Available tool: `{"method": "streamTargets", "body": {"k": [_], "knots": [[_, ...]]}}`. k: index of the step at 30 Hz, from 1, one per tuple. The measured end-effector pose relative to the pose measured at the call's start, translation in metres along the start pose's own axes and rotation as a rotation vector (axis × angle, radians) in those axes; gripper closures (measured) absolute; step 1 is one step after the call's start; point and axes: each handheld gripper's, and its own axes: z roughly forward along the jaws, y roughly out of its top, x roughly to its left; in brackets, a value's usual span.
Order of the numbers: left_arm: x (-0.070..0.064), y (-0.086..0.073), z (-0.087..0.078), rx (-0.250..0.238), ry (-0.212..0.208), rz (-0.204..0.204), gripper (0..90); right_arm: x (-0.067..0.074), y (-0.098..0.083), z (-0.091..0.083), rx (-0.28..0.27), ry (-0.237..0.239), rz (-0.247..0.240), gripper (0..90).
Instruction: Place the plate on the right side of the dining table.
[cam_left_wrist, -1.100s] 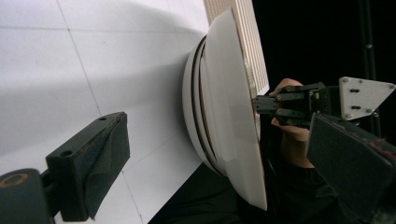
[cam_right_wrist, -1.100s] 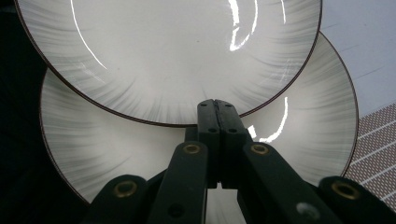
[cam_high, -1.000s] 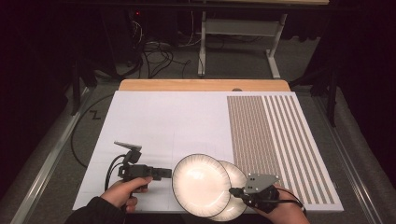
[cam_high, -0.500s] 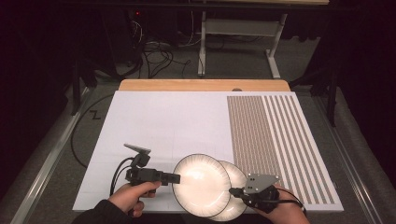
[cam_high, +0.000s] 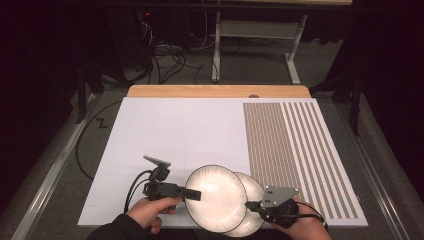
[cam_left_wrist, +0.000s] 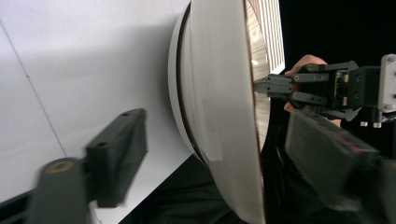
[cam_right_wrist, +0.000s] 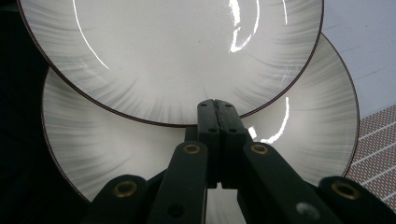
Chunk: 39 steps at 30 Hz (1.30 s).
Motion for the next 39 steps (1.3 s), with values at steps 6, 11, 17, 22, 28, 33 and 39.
{"method": "streamTargets", "body": {"k": [6,11,17,22,28,33,39], "knots": [[-0.002,-0.001,0.005,0.023,0.005,0.015,42.7,0.000,0.000,0.000,-0.001,0.000,-0.001,90.0],[-0.003,-0.001,0.007,0.021,0.022,0.013,53.2,0.001,0.000,0.000,-0.001,0.000,-0.001,90.0],[-0.008,0.001,0.011,0.035,0.061,0.033,62.3,0.001,0.000,0.000,-0.002,-0.001,-0.006,90.0],[-0.010,0.002,0.011,0.027,0.100,0.036,67.2,0.001,0.000,0.000,-0.002,-0.002,-0.008,90.0],[-0.015,0.001,0.011,0.014,0.151,0.067,70.7,0.001,0.000,0.000,-0.002,-0.003,-0.007,90.0],[-0.016,0.000,0.011,0.000,0.159,0.059,71.5,0.002,0.000,0.000,-0.002,-0.005,-0.006,90.0],[-0.020,-0.001,0.011,-0.016,0.175,0.070,72.4,0.002,0.000,0.000,-0.001,-0.006,-0.013,90.0]]}}
